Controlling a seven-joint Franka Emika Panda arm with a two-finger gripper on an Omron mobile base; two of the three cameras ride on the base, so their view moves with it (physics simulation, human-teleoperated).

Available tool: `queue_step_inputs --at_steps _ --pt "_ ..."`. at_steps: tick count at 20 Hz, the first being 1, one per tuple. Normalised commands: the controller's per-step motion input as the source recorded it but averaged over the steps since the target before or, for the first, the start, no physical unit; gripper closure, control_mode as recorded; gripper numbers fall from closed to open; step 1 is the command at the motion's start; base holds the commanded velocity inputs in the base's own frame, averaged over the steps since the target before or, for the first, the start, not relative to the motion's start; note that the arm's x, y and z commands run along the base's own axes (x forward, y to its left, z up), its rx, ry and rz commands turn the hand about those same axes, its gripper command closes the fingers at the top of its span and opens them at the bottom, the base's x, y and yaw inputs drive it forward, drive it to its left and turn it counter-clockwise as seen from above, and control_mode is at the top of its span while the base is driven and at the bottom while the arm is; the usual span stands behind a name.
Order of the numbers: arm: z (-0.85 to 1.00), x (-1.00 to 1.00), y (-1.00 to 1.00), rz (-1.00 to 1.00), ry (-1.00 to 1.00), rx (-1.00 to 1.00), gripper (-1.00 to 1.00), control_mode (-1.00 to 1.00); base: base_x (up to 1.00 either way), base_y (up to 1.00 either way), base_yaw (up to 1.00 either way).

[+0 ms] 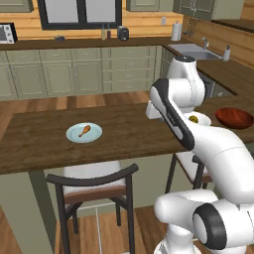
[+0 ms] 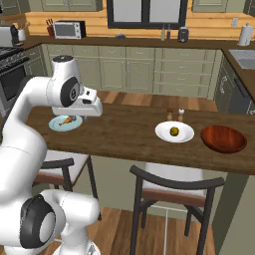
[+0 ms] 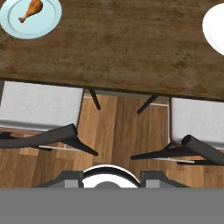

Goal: Pick the chicken drumstick and lemon from their plates and place them in the bowl. Then put the bowl in the fridge.

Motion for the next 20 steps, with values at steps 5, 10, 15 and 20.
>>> queue_step_inputs --at_steps 5,10,15,20 --pt "0.00 0.00 0.00 0.00 0.00 0.00 -1.00 1.00 0.00 0.00 0.00" --pt "0.00 0.00 0.00 0.00 0.00 0.00 -1.00 1.00 0.00 -0.01 0.00" --pt "0.00 0.00 0.00 0.00 0.00 0.00 -1.00 1.00 0.01 0.15 0.00" --pt "0.00 0.00 0.00 0.00 0.00 0.00 -1.00 1.00 0.06 1.00 0.00"
